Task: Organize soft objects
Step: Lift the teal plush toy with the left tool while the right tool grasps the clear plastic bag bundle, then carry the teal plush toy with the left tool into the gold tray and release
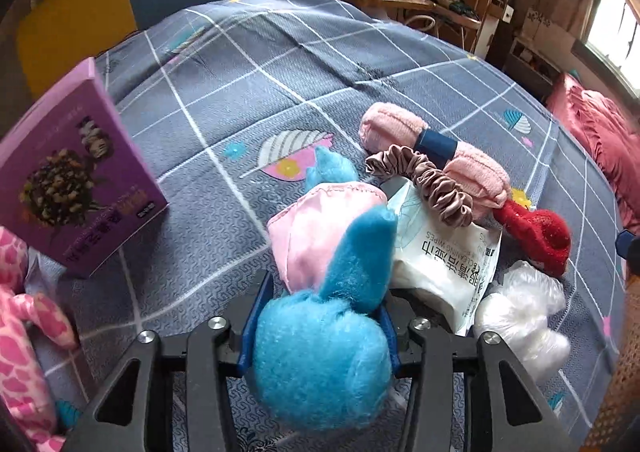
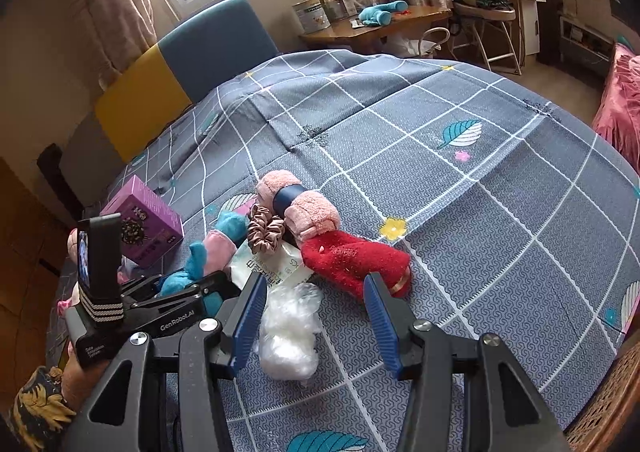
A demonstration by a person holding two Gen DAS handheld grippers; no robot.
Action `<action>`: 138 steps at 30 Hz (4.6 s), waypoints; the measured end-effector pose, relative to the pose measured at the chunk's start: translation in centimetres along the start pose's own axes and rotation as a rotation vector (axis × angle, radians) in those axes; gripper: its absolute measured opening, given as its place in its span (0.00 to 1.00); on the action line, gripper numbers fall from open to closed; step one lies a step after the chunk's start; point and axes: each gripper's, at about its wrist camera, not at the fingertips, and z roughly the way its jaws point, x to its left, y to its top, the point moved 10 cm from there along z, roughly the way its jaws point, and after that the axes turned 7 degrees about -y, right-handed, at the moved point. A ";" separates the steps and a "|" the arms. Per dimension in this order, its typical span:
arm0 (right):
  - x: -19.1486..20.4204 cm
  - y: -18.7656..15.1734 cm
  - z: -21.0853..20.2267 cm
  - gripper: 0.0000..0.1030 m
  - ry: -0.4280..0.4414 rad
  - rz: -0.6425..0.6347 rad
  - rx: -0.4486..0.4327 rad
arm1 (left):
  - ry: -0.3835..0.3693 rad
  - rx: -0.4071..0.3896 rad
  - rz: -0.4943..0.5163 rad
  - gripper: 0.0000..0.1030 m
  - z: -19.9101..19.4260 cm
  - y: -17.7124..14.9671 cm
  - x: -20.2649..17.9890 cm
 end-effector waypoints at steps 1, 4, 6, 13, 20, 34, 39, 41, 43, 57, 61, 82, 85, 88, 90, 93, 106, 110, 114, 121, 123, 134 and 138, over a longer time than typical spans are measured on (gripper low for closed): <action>0.0 0.0 -0.1 0.50 0.001 -0.003 -0.004 | -0.005 -0.021 -0.017 0.45 -0.8 -0.2 0.2; 0.2 0.0 -0.1 0.50 0.008 -0.006 -0.004 | -0.012 -0.093 -0.090 0.46 -4.3 -1.5 0.8; 0.3 0.0 -0.1 0.50 0.011 -0.013 -0.002 | -0.012 -0.131 -0.175 0.46 -6.8 -3.1 1.7; 1.0 -0.6 0.3 0.50 0.004 -0.054 0.017 | 0.137 -0.198 -0.270 0.46 -12.5 -12.2 3.6; 3.1 -2.4 1.5 0.49 0.007 -0.166 0.094 | 0.276 -0.205 -0.205 0.50 -10.8 -16.5 4.3; 4.6 -6.1 6.3 0.50 -0.129 -0.328 0.305 | 0.191 -0.200 -0.265 0.55 -9.2 -16.6 5.2; 5.3 -5.6 7.7 0.49 -0.172 -0.379 0.295 | 0.190 -0.204 -0.265 0.55 -9.3 -16.6 5.2; 5.6 -5.8 8.0 0.34 -0.181 -0.430 0.277 | 0.189 -0.204 -0.265 0.56 -9.3 -16.6 5.2; 5.9 -6.3 8.2 0.33 -0.214 -0.506 0.263 | 0.189 -0.205 -0.266 0.56 -9.3 -16.6 5.2; 6.1 -7.4 9.0 0.35 -0.183 -0.534 0.310 | 0.194 -0.203 -0.268 0.57 -9.3 -16.6 5.2; 6.2 -7.6 9.0 0.35 -0.190 -0.556 0.303 | 0.195 -0.201 -0.269 0.56 -9.3 -16.6 5.3; 7.2 -8.9 8.2 0.35 -0.212 -0.644 0.266 | 0.197 -0.309 -0.292 0.51 -17.2 -15.4 3.9; 7.4 -9.2 7.9 0.35 -0.220 -0.664 0.253 | 0.211 -0.333 -0.319 0.52 -19.2 -15.4 4.6; 7.4 -9.3 7.9 0.35 -0.226 -0.676 0.246 | 0.223 -0.352 -0.353 0.52 -20.7 -15.8 5.7; 7.2 -9.2 7.8 0.35 -0.228 -0.681 0.243 | 0.237 -0.364 -0.380 0.52 -21.7 -16.1 6.6; 7.3 -9.2 7.7 0.35 -0.231 -0.688 0.239 | 0.263 -0.384 -0.420 0.52 -23.2 -17.0 8.3; 7.6 -9.8 6.9 0.35 -0.246 -0.713 0.222 | 0.425 -0.411 -0.690 0.53 -29.3 -25.2 20.4; 7.5 -9.8 6.9 0.35 -0.247 -0.716 0.222 | 0.508 -0.376 -0.762 0.54 -30.3 -28.7 25.1; 7.5 -9.7 6.9 0.35 -0.249 -0.721 0.220 | 0.569 -0.301 -0.811 0.54 -29.6 -32.0 28.8; 7.5 -9.6 6.9 0.35 -0.248 -0.720 0.222 | 0.579 -0.230 -0.854 0.59 -28.0 -34.5 30.9; 7.5 -9.6 6.9 0.35 -0.248 -0.719 0.222 | 0.582 -0.243 -0.855 0.67 -28.3 -34.6 30.8; 7.5 -9.6 6.9 0.35 -0.253 -0.722 0.219 | 0.624 -0.361 -0.796 0.89 -32.2 -32.7 26.2; 7.4 -9.5 6.9 0.35 -0.256 -0.726 0.216 | 0.612 -0.379 -0.751 0.90 -32.6 -31.8 23.8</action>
